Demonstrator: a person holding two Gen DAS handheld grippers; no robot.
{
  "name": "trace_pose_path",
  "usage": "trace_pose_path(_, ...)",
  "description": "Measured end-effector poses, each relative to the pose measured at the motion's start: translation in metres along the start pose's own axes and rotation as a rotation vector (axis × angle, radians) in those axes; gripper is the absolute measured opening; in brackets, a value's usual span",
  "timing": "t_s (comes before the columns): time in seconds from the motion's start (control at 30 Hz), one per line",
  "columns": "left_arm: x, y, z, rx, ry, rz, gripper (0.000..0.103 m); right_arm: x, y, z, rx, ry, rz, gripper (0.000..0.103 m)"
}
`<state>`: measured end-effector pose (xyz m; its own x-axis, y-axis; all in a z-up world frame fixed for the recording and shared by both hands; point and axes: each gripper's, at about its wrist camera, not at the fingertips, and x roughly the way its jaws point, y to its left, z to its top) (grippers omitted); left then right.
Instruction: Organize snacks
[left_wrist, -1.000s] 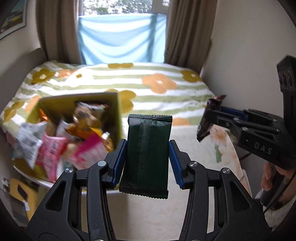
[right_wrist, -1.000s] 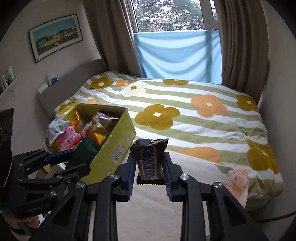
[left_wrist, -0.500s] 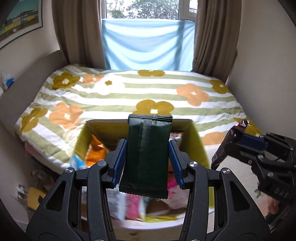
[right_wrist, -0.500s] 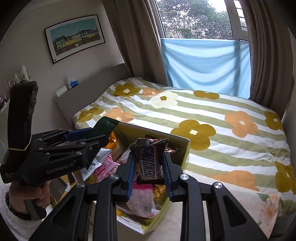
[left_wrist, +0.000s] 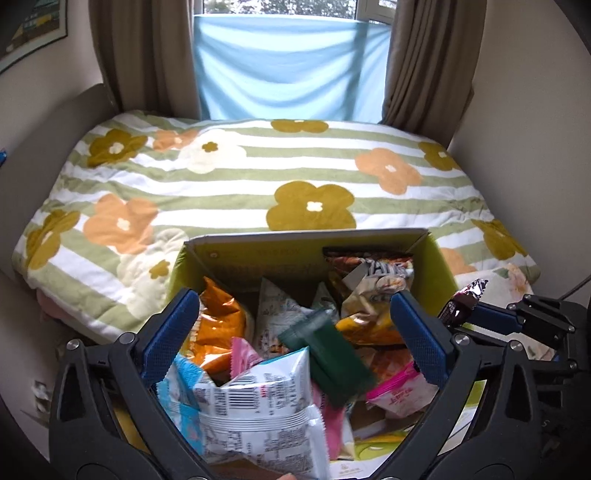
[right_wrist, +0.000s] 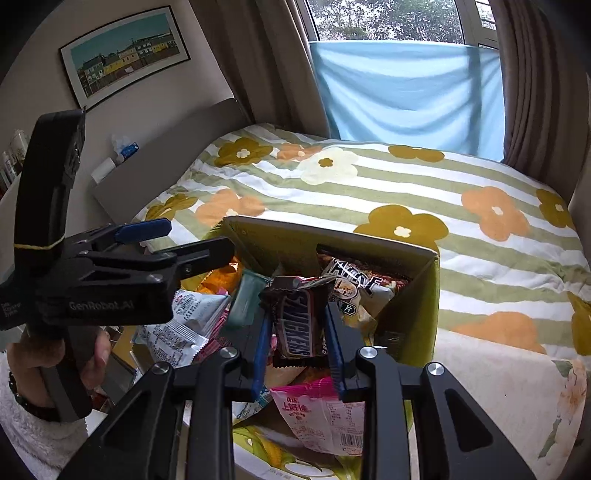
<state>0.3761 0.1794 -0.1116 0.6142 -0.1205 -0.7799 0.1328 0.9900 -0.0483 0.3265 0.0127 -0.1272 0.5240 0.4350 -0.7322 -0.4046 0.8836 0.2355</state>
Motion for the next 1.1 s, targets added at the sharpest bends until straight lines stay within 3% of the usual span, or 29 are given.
trace_pose_path(0.43,-0.002,0.01,-0.015,-0.023,0.035,0.049,0.103,0.028,0.001,-0.001,0.001,0.078,0.018,0.028)
trace_pose_path(0.5,-0.004,0.011,-0.017,-0.027,0.037,0.053,0.103,0.024,0.001,-0.002,-0.016,0.059,-0.024,0.058)
trace_pose_path(0.53,-0.004,0.012,-0.018,-0.028,0.038,0.055,0.103,0.021,0.001,-0.004,-0.021,0.041,-0.024,0.085)
trace_pose_path(0.57,-0.004,0.012,-0.019,-0.029,0.038,0.056,0.103,0.018,0.0,-0.006,-0.018,0.025,-0.019,0.096)
trace_pose_path(0.87,-0.006,0.009,-0.028,-0.021,0.049,0.038,0.103,0.002,-0.005,-0.017,0.026,0.006,-0.075,0.096)
trace_pose_path(1.1,-0.038,-0.01,-0.032,0.006,0.0,0.042,0.103,-0.035,-0.003,-0.02,0.044,-0.064,-0.089,0.096)
